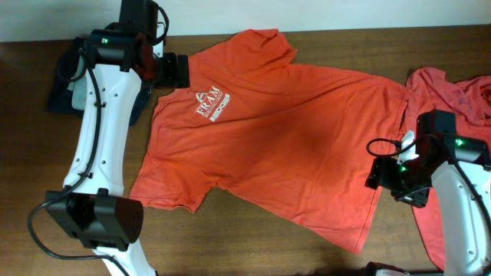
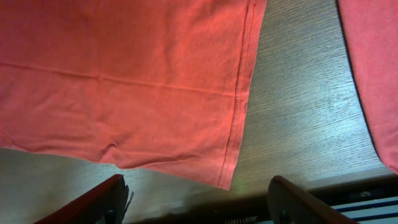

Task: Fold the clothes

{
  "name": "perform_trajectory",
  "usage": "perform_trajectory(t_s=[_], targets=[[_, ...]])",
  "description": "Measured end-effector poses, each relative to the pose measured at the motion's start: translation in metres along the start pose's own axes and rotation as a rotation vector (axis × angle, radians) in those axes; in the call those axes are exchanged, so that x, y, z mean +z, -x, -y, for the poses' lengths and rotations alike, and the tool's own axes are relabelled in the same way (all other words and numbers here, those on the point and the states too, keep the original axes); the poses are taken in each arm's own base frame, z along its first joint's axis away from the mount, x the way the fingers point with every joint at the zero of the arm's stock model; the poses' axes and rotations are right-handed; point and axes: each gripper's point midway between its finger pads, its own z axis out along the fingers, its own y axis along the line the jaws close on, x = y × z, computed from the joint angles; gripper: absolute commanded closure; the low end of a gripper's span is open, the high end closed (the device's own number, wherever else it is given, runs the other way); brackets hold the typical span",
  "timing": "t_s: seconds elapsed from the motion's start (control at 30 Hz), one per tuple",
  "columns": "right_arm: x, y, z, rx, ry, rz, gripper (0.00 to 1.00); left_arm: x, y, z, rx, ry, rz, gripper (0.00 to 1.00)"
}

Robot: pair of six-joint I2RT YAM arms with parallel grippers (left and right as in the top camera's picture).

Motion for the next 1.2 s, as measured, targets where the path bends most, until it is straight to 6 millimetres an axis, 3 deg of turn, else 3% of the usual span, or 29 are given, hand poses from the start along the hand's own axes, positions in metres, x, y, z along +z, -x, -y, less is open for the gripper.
perform_trajectory(t_s=[0.43, 0.83, 1.03, 1.2], targets=[[-0.002, -0.005, -0.002, 0.007, 0.013, -0.012, 0.22, 0.0, 0.0, 0.0, 0.0, 0.0, 0.0, 0.01], [-0.028, -0.011, -0.006, 0.009, 0.041, 0.12, 0.19, 0.0, 0.0, 0.0, 0.0, 0.0, 0.0, 0.01], [-0.027, -0.018, -0.012, 0.035, 0.077, 0.092, 0.18, 0.0, 0.0, 0.0, 0.0, 0.0, 0.0, 0.01], [-0.008, -0.032, -0.009, 0.112, 0.081, 0.035, 0.18, 0.0, 0.0, 0.0, 0.0, 0.0, 0.0, 0.01]])
